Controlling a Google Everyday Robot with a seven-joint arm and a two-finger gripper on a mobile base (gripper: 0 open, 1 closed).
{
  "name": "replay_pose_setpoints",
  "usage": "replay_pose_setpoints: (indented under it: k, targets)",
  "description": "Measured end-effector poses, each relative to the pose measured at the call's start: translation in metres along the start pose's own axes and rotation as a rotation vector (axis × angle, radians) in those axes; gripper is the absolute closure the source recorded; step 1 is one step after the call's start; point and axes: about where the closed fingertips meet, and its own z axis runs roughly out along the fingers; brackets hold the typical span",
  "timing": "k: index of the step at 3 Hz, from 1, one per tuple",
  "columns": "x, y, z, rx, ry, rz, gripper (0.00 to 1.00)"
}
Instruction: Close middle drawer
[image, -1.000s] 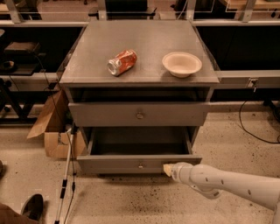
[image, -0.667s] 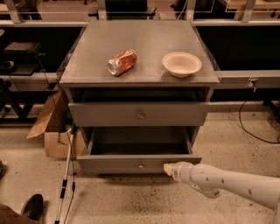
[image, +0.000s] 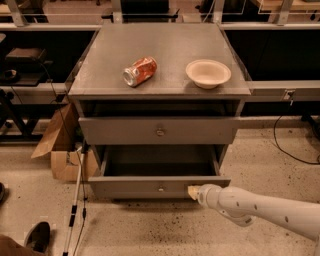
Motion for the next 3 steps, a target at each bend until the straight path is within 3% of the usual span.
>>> replay_pose_setpoints:
  k: [3]
  targets:
    - [-0.0009, -0.0016, 0.002, 0.007, -0.034, 0.008, 1.0]
